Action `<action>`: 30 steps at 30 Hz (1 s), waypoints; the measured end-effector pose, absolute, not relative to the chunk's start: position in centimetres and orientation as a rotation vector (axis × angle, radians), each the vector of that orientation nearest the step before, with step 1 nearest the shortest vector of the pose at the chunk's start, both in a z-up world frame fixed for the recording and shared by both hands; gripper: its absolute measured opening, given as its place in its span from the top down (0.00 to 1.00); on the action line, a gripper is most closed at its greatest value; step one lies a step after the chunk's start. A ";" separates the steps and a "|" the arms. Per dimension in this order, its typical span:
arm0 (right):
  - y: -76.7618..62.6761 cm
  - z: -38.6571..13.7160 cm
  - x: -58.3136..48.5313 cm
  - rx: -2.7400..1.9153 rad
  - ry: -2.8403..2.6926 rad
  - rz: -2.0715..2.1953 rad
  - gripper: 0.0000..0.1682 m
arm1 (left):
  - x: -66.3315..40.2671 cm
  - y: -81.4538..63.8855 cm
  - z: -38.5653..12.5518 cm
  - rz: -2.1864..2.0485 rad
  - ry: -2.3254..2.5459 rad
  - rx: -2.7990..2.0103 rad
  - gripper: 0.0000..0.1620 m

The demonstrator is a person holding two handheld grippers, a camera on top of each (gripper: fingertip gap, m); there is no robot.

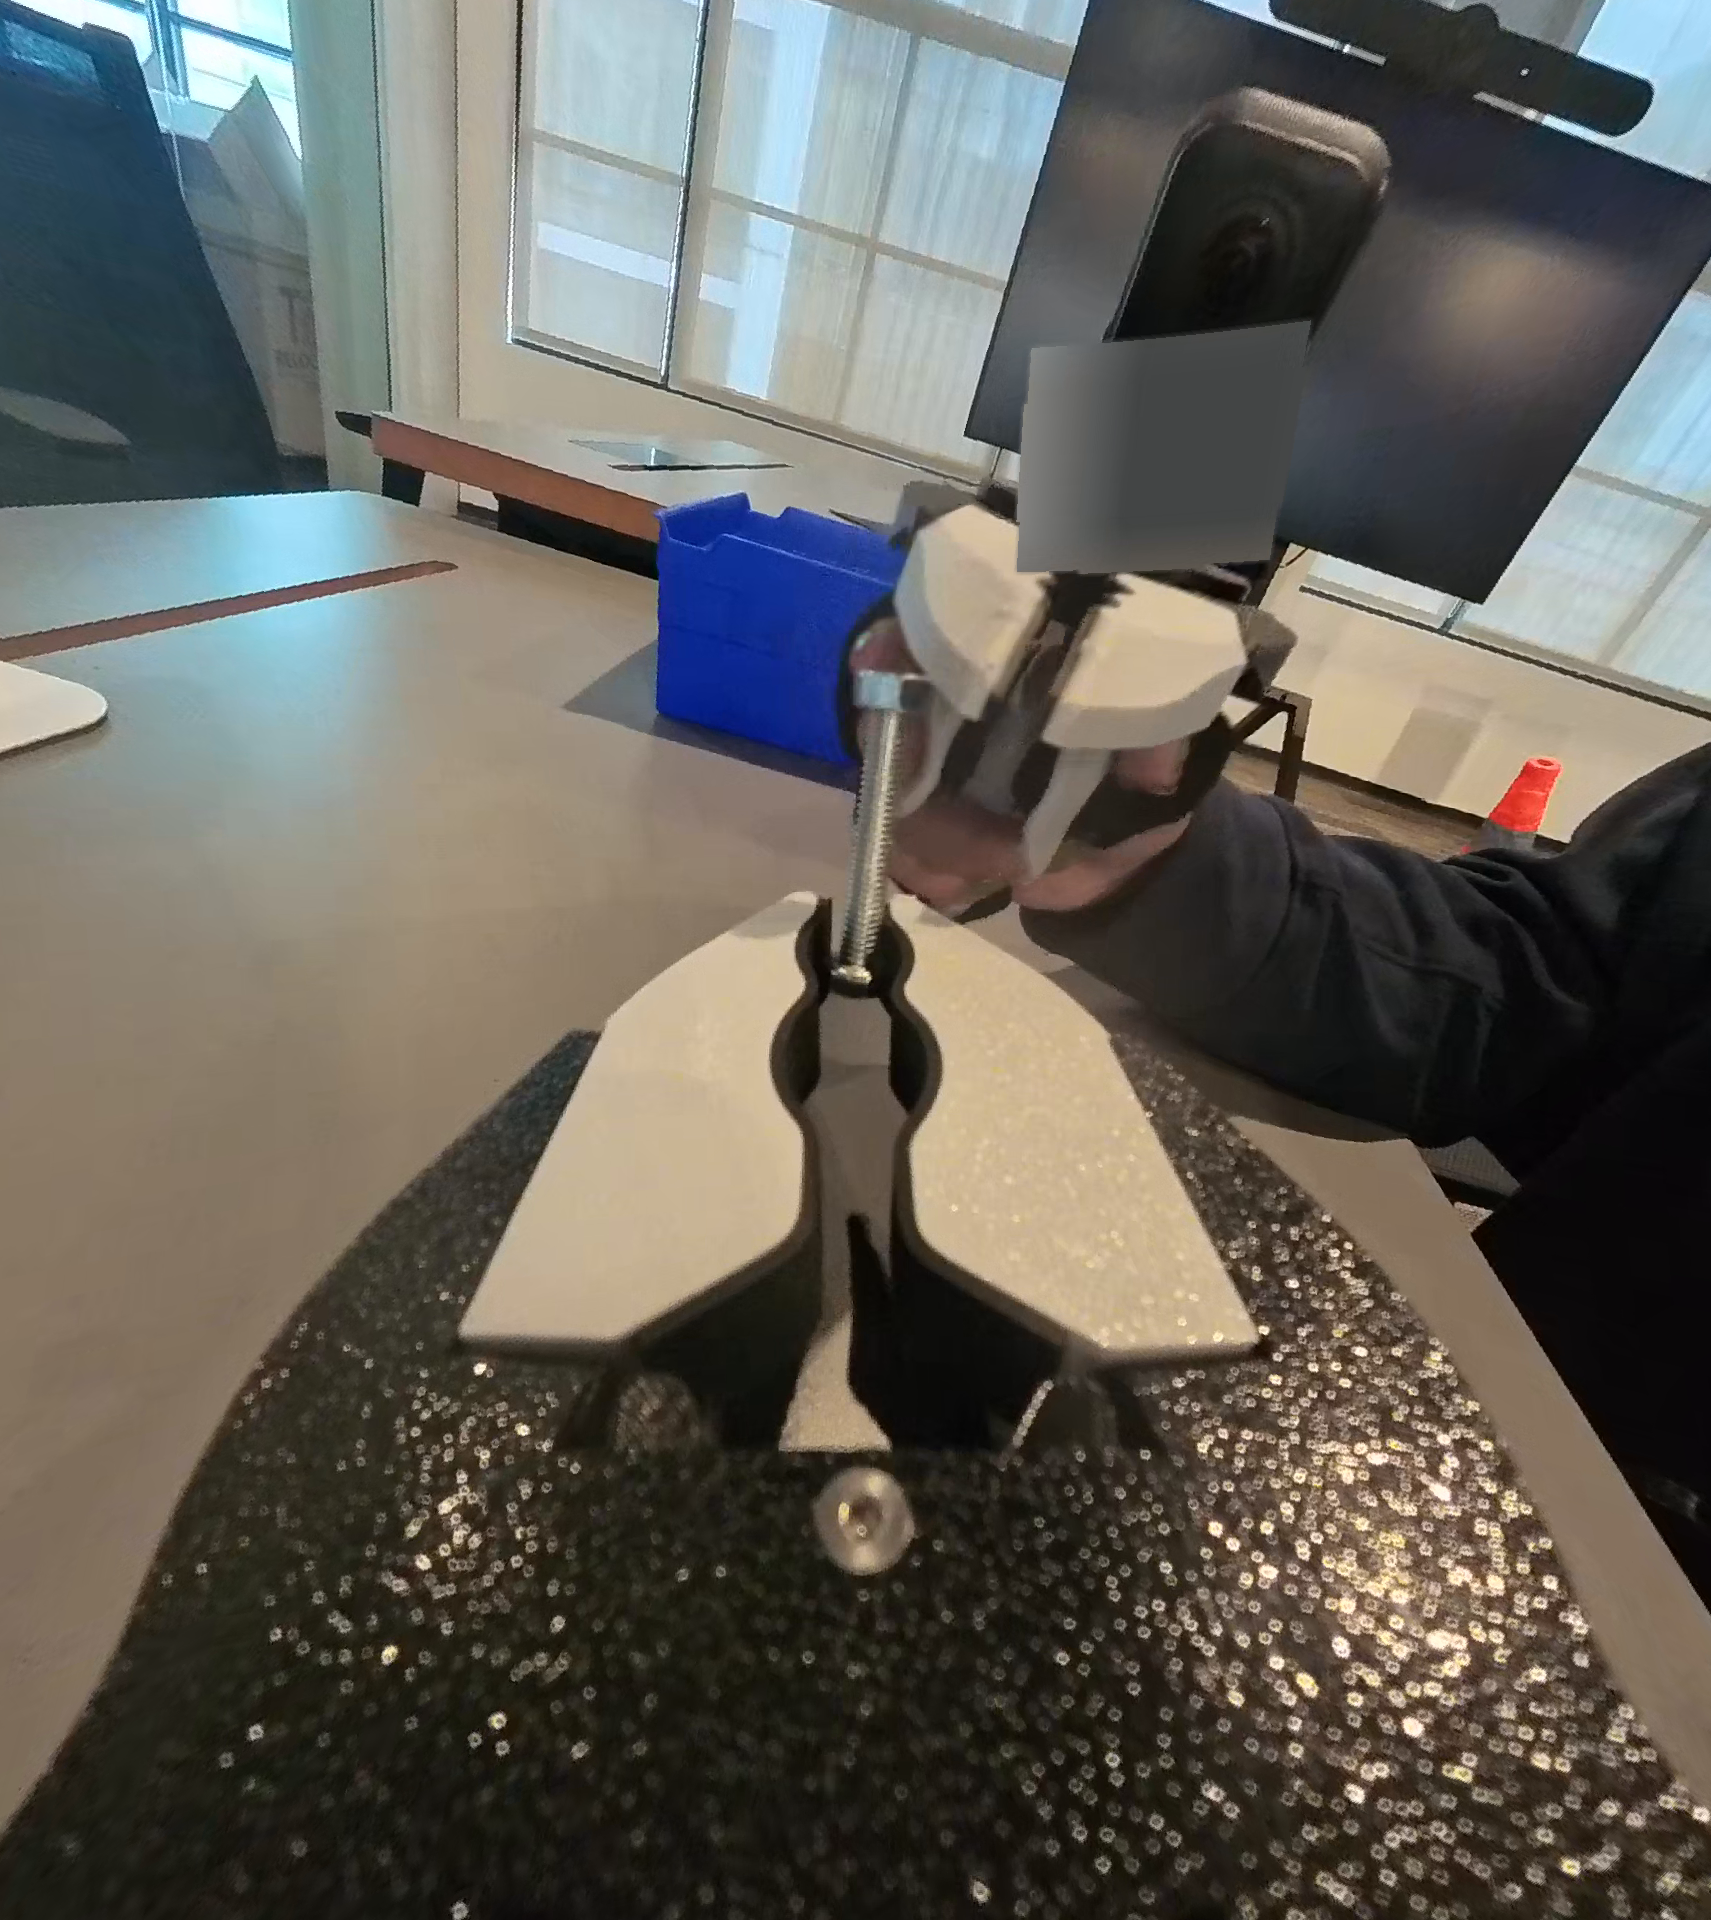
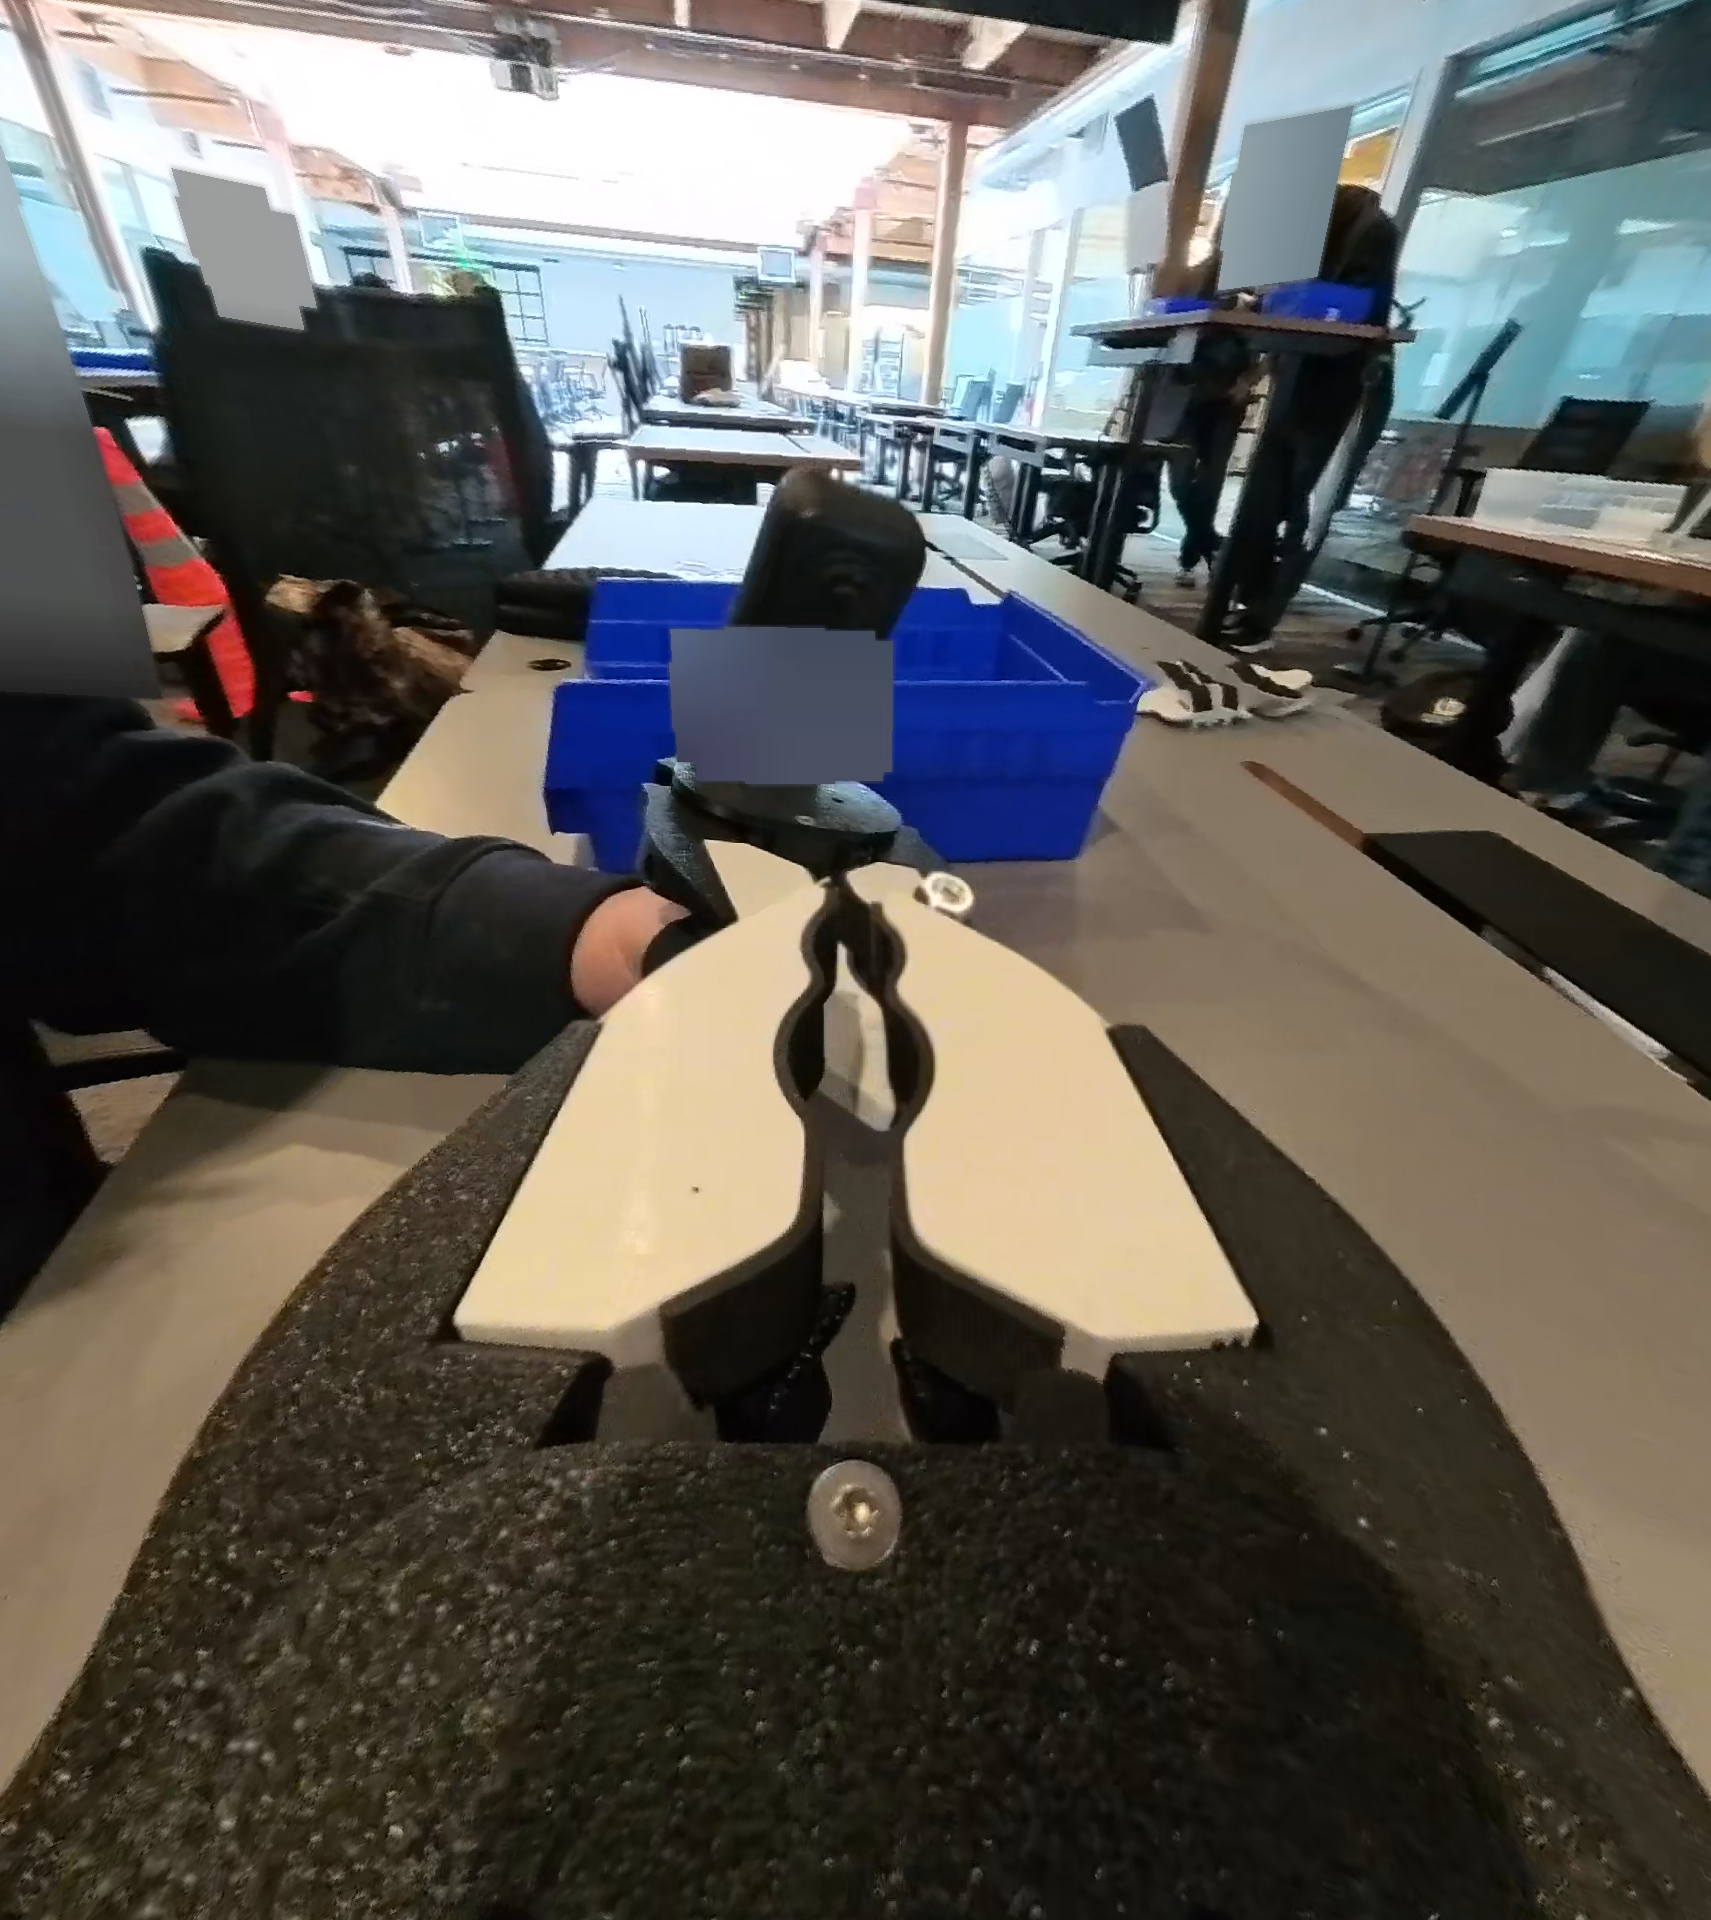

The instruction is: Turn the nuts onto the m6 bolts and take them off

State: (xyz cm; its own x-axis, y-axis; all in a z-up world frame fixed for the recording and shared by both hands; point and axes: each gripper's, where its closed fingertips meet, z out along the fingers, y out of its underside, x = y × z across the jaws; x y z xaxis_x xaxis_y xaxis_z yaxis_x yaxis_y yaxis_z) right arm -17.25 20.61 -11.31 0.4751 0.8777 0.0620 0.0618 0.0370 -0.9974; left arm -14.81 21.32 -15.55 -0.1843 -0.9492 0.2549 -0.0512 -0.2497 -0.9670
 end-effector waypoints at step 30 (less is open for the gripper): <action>20.2 -11.0 -17.5 -1.360 -0.918 0.776 0.96 | -14.8 21.3 -15.5 -1.528 1.242 -1.321 0.95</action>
State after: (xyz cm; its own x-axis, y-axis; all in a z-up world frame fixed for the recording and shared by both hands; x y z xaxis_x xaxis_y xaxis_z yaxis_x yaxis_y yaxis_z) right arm -17.51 20.17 -10.96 0.4554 0.8854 0.0934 0.0560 0.0762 -0.9955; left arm -14.76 21.28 -15.54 -0.1849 -0.9499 0.2520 -0.0524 -0.2465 -0.9677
